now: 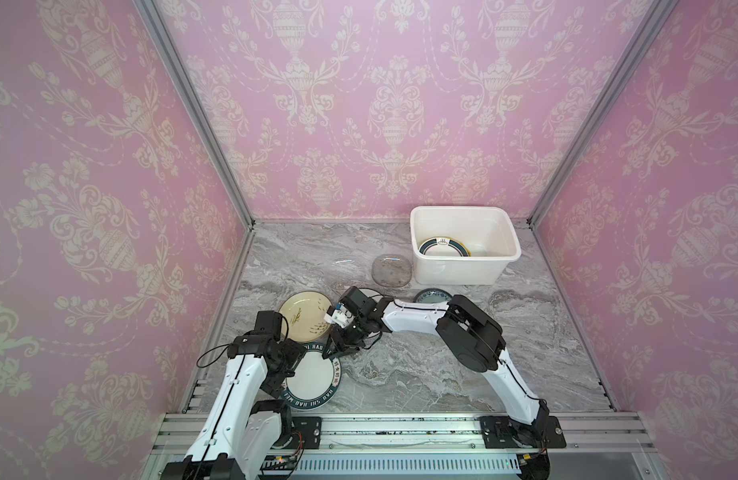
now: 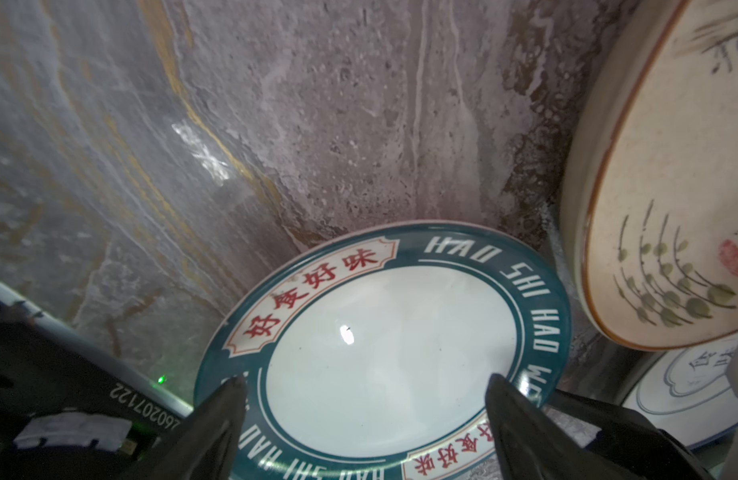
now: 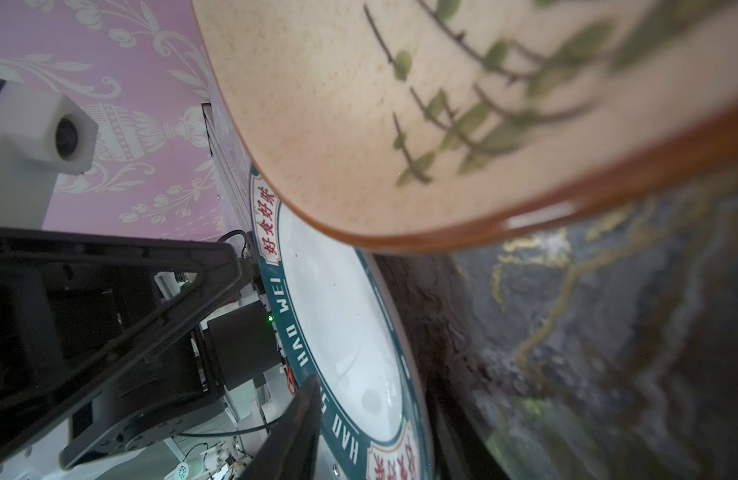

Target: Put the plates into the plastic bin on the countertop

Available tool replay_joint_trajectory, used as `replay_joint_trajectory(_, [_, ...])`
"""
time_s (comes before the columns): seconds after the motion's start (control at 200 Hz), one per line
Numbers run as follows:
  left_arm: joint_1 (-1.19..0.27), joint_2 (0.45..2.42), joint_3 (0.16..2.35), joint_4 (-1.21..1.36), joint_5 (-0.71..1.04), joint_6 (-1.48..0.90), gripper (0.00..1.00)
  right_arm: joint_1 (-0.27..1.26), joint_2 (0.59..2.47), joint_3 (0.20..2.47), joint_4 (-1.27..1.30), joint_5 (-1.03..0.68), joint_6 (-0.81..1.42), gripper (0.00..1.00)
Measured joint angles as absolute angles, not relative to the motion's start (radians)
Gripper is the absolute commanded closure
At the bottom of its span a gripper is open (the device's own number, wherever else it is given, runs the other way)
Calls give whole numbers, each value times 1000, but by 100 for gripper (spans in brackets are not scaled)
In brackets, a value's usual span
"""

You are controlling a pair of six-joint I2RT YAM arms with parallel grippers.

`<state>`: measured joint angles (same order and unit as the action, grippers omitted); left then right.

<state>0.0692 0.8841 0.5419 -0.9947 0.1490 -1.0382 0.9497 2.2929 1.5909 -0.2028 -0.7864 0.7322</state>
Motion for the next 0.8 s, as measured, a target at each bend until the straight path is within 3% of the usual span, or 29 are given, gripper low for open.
replay_joint_trajectory(0.375, [69, 867, 534, -985, 160, -1039, 9, 950, 2294, 1618, -284, -786, 694, 88])
replay_joint_trajectory(0.796, [69, 819, 606, -1018, 165, -1011, 8, 934, 2253, 1593, -412, -775, 627, 96])
